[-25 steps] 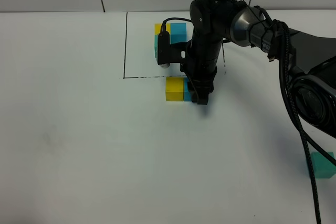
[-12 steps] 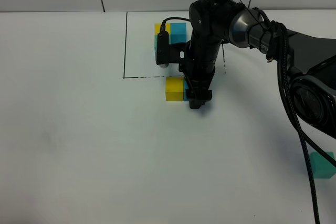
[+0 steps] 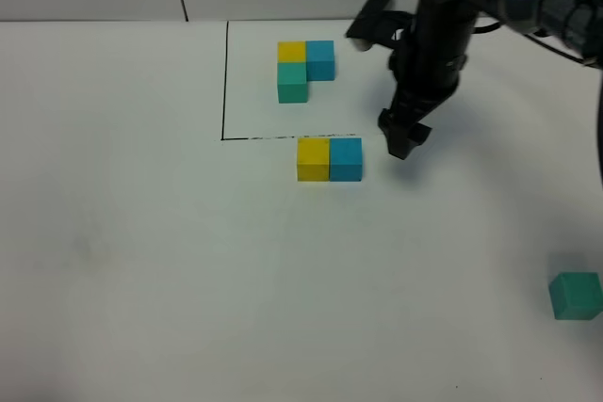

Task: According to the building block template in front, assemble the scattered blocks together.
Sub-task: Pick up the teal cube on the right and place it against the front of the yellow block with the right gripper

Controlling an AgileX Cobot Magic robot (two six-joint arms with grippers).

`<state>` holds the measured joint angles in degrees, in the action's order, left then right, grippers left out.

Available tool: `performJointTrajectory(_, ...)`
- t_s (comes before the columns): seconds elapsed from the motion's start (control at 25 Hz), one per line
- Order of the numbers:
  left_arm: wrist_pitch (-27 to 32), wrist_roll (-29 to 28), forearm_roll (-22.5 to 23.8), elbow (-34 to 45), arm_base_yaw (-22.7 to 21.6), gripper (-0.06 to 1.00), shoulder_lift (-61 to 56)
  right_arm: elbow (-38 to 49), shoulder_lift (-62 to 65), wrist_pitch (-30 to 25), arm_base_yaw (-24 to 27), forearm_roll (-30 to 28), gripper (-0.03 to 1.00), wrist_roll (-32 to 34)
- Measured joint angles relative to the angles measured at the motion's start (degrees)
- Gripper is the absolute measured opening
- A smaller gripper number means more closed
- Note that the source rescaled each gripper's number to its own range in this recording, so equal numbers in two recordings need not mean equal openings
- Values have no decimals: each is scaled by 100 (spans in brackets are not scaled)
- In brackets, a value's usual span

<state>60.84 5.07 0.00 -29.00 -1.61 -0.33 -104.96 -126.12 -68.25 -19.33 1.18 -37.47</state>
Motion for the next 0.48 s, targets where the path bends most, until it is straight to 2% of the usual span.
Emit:
performJointTrajectory(0.12,0,0,0,0,0,75,0,1112,715,439,432,-6,84,864)
performJointTrajectory(0.28,0,0,0,0,0,75,0,3019,1958,1400,1039,-12,83,1844)
performJointTrajectory(0.48,0,0,0,0,0,75,0,5036,3290,2492,1684,-34,82,2469)
